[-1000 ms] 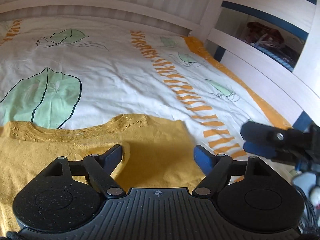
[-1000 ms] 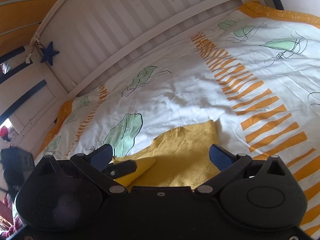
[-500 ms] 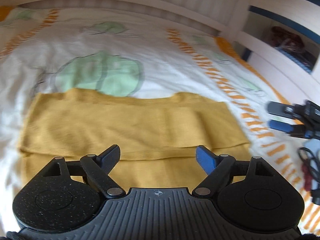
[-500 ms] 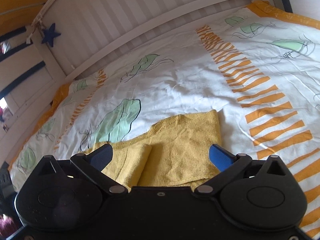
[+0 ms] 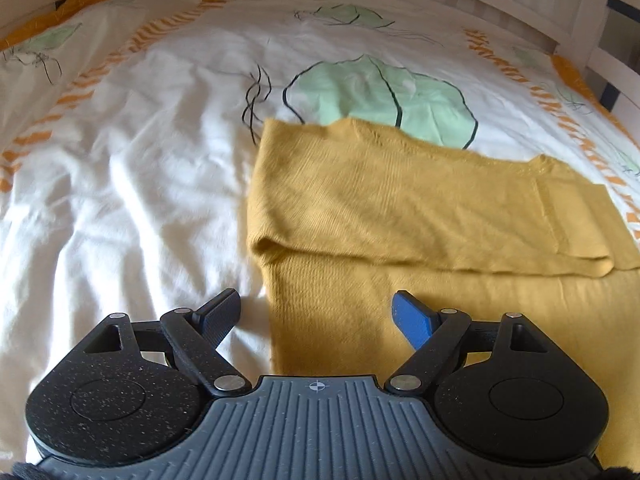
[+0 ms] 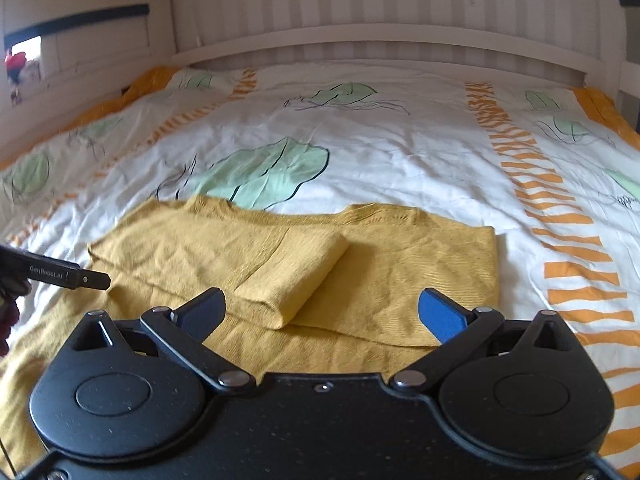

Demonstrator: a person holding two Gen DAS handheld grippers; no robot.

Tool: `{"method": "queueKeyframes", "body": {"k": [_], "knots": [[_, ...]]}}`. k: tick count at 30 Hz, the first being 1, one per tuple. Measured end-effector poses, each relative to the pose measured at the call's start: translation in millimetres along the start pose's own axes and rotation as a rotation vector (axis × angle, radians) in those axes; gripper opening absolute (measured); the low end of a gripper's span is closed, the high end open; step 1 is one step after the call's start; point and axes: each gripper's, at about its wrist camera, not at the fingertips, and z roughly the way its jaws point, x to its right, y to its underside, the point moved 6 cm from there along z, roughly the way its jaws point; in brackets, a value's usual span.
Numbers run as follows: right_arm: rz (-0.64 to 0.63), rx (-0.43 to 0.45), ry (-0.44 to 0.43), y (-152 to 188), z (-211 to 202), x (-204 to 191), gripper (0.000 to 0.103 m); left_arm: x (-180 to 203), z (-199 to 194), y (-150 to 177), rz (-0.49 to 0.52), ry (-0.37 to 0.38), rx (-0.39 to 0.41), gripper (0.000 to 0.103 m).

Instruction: Fold small clothes

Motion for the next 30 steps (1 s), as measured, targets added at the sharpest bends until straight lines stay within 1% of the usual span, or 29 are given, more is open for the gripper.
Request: {"method": "queueKeyframes", "body": {"k": [2,6,10,15,19,21,23,30], "knots": [[-0.039,-0.009,0.004,0,5,-11,0.103,0,0,3,0.01,0.013,0.014,0.085],[-0.113,-0.027,0.024,-7,18,-30,0.103,5,4,1,0.004,0.018,-0.003,0.096],[-0.177,-0.042,0.049,-16,39,-51,0.103,10,9,-1,0.008,-0.022,-0.037,0.099],[-0.299,-0.077,0.101,-18,70,-75,0.103,9,9,-2,-0.001,-0.015,-0.061,0.101],[-0.367,-0.128,0.116,-9,89,-83,0.102,10,8,-2,-0.001,-0.003,-0.079,0.101],[-0.359,-0.129,0.148,-9,89,-76,0.102,9,8,-2,-0.006,0.002,-0.081,0.101],[-0.315,-0.122,0.202,-12,85,-59,0.102,9,7,-2,-0.008,0.005,-0.083,0.101],[-0.102,-0.136,0.406,-13,51,30,0.102,9,6,-3,-0.012,0.002,-0.088,0.101]]}}
